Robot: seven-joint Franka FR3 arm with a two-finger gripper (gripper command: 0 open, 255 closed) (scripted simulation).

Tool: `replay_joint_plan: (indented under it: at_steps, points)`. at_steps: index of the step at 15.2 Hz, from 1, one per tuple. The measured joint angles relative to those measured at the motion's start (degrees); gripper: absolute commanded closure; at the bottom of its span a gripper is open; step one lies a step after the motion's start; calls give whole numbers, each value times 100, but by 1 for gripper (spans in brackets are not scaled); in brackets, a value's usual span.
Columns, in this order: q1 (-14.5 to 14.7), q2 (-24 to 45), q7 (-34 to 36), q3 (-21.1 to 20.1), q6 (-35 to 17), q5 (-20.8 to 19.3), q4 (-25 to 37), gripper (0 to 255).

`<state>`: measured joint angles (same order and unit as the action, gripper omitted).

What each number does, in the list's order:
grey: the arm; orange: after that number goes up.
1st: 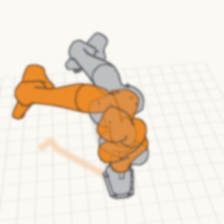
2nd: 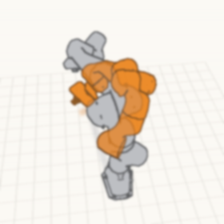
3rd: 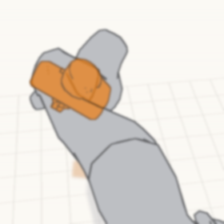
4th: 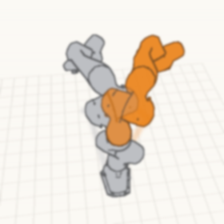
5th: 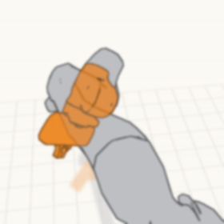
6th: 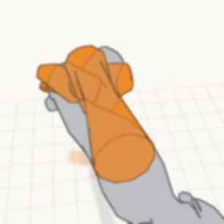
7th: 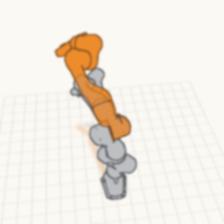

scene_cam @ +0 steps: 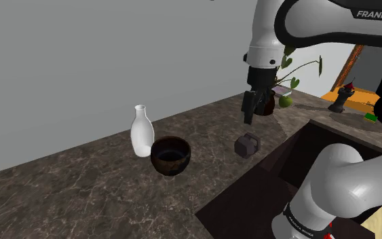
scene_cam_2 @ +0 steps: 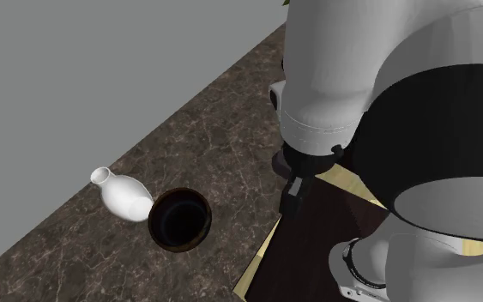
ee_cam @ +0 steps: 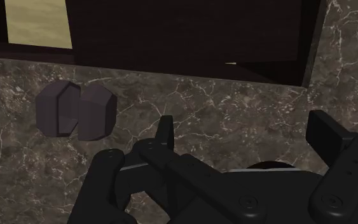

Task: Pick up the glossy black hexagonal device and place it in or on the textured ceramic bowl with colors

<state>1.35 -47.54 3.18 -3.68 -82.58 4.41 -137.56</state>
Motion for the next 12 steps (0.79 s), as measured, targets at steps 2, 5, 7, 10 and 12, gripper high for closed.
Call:
replay_joint_plan:
  at_steps: [2, 5, 7, 10, 12]
  points:
    - [-24, 29, -30, 35, -55, -36, -21, 0]
    - [-133, -33, -156, 188, -484, -182, -474, 0]
    - [-228, 20, -255, 313, -863, -302, -770, 0]
    - [-405, 179, -438, 551, -1401, -521, -1098, 0]
    - [-517, 328, -535, 694, -1760, -647, -1261, 0]
